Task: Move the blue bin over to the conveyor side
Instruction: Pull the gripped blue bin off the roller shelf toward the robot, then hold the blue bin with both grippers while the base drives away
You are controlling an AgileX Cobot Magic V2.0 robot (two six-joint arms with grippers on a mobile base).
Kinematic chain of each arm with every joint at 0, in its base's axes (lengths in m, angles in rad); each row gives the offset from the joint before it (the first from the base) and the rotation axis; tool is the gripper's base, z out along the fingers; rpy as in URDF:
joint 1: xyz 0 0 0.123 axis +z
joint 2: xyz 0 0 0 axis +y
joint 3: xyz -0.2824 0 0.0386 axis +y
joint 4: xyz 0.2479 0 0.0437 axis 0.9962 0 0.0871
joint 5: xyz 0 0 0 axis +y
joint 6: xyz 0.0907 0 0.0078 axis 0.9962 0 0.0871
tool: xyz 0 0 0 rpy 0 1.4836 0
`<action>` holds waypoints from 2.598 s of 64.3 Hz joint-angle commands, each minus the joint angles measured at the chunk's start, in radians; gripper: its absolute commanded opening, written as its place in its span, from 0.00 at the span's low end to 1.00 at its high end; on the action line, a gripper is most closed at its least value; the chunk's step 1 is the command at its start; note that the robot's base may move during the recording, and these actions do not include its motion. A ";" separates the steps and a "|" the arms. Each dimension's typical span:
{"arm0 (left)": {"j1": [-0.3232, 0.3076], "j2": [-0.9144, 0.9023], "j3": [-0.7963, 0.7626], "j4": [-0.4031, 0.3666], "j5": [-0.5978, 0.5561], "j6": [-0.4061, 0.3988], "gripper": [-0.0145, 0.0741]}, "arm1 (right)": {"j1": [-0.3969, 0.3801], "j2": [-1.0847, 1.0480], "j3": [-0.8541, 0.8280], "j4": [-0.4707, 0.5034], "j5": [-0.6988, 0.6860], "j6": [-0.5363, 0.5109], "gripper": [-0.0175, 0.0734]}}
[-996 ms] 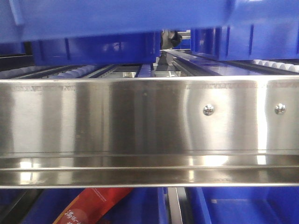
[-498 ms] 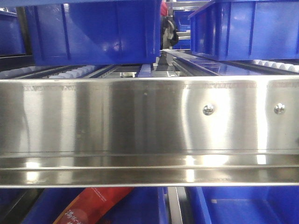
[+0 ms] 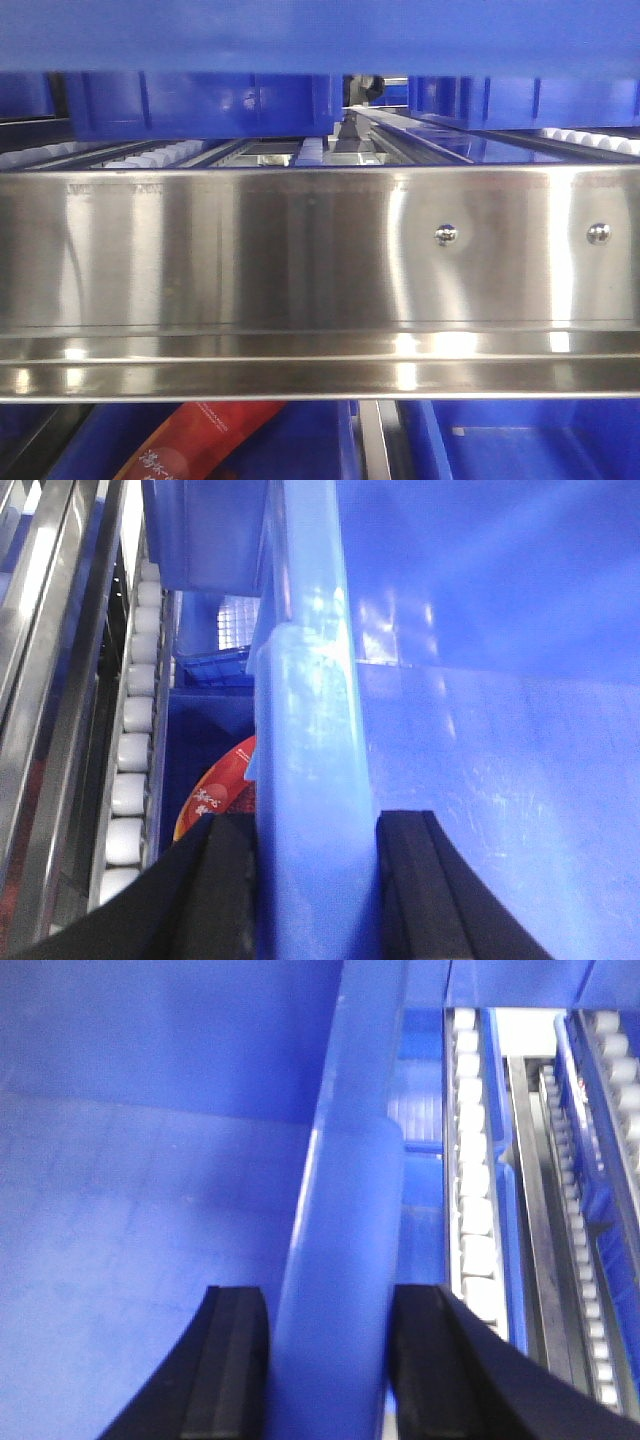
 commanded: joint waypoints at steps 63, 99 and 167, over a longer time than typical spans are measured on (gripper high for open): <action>-0.001 -0.045 0.049 0.020 -0.074 0.025 0.14 | -0.001 -0.024 -0.014 -0.044 -0.118 -0.020 0.11; -0.001 -0.045 0.049 0.020 -0.074 0.025 0.14 | -0.001 -0.024 -0.014 -0.044 -0.118 -0.020 0.11; -0.001 -0.045 0.049 0.020 -0.074 0.025 0.14 | -0.001 -0.024 -0.014 -0.044 -0.118 -0.020 0.11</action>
